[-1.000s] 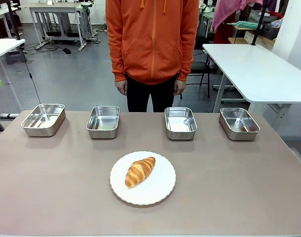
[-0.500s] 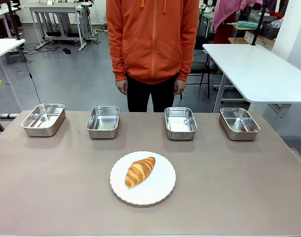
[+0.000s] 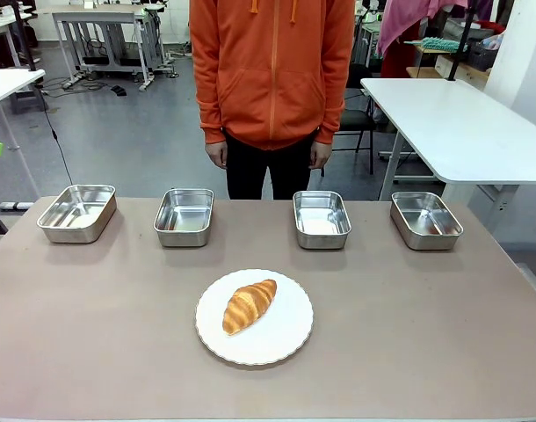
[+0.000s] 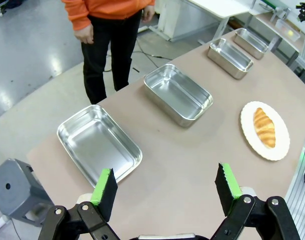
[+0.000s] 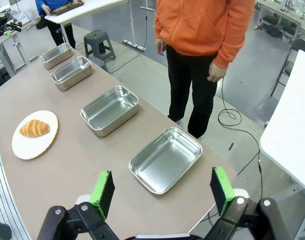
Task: Place the bread in the container.
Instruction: Place the Butter Roll into the Airtight Container indicated by the human.
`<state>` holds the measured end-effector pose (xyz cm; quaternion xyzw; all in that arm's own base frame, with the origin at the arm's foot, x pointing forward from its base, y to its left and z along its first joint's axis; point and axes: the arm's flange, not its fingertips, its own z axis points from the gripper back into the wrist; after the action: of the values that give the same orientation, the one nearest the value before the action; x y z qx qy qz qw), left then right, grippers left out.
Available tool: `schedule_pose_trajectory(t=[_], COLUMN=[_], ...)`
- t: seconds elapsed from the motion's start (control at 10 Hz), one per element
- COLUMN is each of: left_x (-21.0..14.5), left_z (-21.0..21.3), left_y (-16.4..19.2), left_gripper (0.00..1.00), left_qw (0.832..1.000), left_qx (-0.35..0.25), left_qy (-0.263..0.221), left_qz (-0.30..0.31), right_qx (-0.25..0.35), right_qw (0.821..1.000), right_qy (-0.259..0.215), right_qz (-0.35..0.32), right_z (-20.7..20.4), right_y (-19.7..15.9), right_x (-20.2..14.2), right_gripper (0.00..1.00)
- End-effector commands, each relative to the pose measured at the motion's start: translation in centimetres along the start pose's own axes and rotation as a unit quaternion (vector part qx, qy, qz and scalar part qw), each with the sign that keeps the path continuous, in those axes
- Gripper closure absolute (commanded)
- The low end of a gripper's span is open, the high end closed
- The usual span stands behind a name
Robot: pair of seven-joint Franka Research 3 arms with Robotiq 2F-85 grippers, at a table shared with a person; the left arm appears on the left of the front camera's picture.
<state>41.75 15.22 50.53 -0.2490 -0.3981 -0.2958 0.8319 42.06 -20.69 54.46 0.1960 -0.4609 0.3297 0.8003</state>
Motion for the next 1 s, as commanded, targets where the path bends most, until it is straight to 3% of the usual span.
schedule_pose_trajectory(t=[0.0, 0.9], left_x=[0.00, 0.00], left_z=[0.16, 0.16], left_y=[0.14, 0.14], left_gripper=[0.00, 0.00], left_qw=[1.000, 1.000], left_qx=[-0.001, -0.001], left_qy=[-0.007, -0.007], left_qz=[0.001, 0.001], right_qx=[0.001, 0.001], right_qw=[1.000, 1.000], right_qy=[-0.002, -0.002], right_qz=[0.001, 0.001], right_z=[-0.08, -0.08], right_y=[0.00, 0.00], right_x=[0.04, 0.04], right_gripper=[0.00, 0.00])
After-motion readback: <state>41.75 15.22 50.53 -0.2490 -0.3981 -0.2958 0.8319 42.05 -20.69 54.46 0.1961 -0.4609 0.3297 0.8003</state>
